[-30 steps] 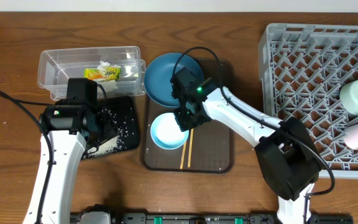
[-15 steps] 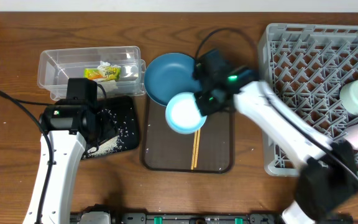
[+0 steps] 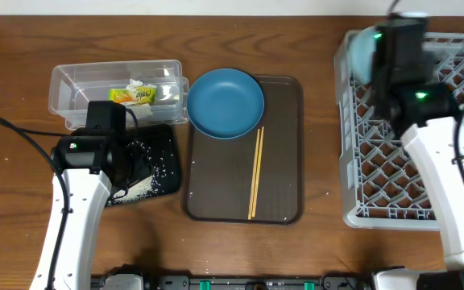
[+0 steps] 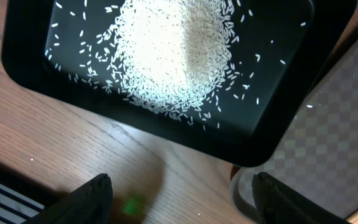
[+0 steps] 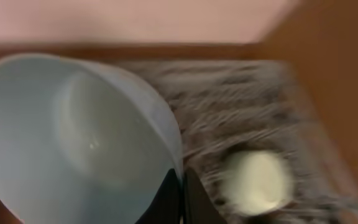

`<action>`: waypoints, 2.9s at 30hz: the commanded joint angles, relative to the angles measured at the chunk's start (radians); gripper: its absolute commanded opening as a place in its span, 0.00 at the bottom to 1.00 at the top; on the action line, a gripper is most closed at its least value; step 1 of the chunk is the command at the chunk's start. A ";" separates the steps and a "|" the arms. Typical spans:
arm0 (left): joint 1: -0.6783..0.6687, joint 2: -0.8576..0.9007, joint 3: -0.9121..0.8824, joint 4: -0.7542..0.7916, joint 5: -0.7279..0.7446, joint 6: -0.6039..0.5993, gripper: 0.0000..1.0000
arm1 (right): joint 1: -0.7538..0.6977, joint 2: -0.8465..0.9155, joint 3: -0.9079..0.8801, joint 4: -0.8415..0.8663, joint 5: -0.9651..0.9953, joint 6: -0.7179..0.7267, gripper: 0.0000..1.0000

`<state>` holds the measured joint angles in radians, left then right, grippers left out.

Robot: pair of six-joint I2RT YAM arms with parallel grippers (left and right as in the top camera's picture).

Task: Sort waste into correct bins and load items into the dishwasher rack
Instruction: 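Place the light blue bowl upright in the rack with the right gripper, then reach the right gripper to the teal plate rim and grasp it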

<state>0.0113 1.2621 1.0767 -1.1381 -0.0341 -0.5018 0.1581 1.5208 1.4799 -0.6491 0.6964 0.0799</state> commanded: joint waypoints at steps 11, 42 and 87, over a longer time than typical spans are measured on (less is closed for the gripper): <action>0.005 -0.002 0.007 -0.002 -0.019 -0.016 0.75 | -0.272 0.180 0.012 0.412 0.401 -0.390 0.01; 0.005 -0.002 0.007 -0.001 -0.019 -0.017 0.75 | -0.190 0.543 0.009 0.285 0.489 -0.293 0.01; 0.005 -0.002 0.007 0.002 -0.019 -0.016 0.76 | 0.307 0.479 0.008 0.124 -0.803 0.313 0.60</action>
<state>0.0113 1.2621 1.0767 -1.1336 -0.0338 -0.5018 0.4435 1.9472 1.4857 -0.5377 -0.1677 0.2783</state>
